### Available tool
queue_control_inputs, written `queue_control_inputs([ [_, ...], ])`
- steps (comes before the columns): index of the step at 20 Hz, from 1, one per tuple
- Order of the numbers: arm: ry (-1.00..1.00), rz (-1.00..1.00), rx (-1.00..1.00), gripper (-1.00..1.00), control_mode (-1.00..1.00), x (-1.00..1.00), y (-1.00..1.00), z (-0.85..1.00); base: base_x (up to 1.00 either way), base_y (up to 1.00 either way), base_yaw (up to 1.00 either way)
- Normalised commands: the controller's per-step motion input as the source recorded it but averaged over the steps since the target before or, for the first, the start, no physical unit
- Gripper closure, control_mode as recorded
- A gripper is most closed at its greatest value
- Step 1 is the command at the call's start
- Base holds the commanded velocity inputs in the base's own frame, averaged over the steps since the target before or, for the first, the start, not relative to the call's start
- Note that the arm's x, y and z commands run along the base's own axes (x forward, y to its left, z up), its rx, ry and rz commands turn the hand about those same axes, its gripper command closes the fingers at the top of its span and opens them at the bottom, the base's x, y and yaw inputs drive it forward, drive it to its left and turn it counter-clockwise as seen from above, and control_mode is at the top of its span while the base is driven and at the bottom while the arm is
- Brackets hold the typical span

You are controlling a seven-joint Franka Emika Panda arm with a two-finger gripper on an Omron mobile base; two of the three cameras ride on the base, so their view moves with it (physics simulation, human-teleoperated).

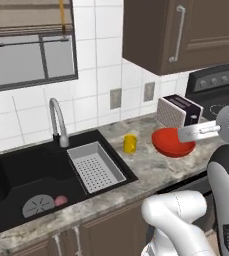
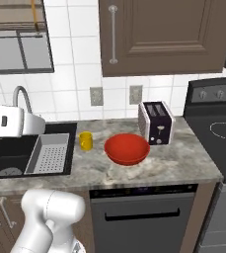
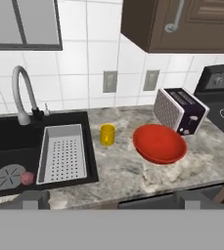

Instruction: Clear the mugs and bowl far away from the sink.

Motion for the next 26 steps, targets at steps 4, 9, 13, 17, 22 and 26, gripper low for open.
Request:
queue_control_inputs([
  [4, 0.0, 0.0, 0.0, -1.0, 1.0, 0.0, 0.0, 0.0, 0.03, 0.53, 0.01],
  [9, 0.0, 0.0, 0.0, -1.0, 1.0, 0.0, 0.0, 0.0, 0.42, -0.01, 0.03],
  [13, 0.0, 0.0, 0.0, -1.0, 1.0, 0.0, 0.0, 0.0, 0.42, -0.26, 0.0],
  [17, 0.0, 0.0, 0.0, -1.0, 1.0, 0.0, 0.0, 0.0, 0.5, -0.11, 0.0],
  [22, 0.0, 0.0, 0.0, -1.0, 1.0, 0.0, 0.0, 0.0, 0.22, -0.3, -0.09],
  [26, 0.0, 0.0, 0.0, -1.0, 1.0, 0.0, 0.0, 0.0, 0.28, -0.18, -0.37],
])
